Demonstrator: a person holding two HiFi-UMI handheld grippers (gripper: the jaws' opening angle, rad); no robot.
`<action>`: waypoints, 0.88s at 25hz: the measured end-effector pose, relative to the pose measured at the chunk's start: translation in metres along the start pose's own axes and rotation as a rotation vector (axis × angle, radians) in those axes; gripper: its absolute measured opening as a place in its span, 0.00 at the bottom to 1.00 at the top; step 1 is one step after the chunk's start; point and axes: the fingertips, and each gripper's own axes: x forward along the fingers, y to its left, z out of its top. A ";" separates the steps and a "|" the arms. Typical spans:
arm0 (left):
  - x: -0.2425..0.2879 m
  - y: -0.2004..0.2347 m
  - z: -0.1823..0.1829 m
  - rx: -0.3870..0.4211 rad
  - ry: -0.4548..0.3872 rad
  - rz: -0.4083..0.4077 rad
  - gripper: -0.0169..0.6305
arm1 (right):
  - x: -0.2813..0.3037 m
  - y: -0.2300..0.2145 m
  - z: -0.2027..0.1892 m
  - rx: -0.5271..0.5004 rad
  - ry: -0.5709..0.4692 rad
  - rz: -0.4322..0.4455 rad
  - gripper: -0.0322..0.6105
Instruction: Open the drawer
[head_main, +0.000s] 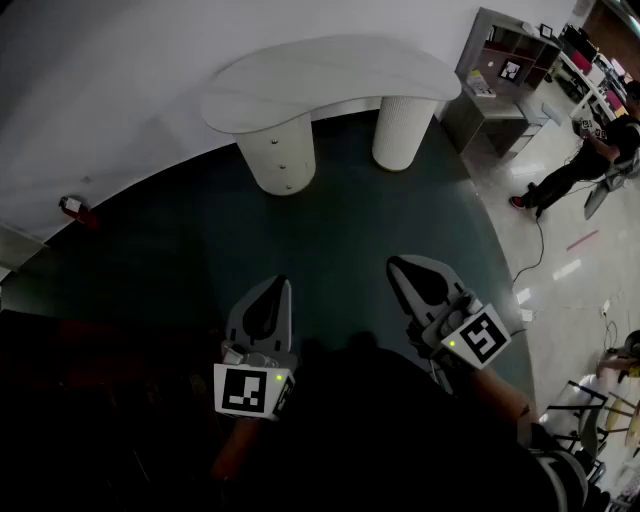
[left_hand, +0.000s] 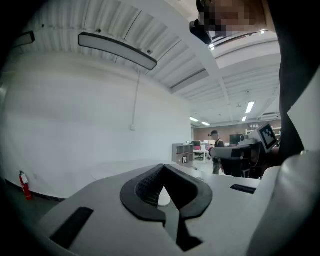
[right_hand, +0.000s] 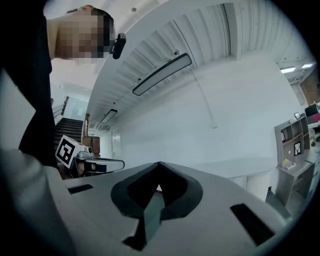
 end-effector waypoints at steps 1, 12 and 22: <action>0.001 -0.001 0.000 -0.017 0.001 0.000 0.04 | 0.000 0.001 0.000 -0.002 0.000 0.004 0.07; 0.006 -0.014 -0.003 -0.068 -0.005 -0.007 0.04 | -0.011 -0.010 -0.006 0.027 -0.007 -0.006 0.07; 0.030 -0.053 -0.016 -0.038 0.061 -0.018 0.04 | -0.054 -0.034 -0.008 0.080 -0.022 0.045 0.07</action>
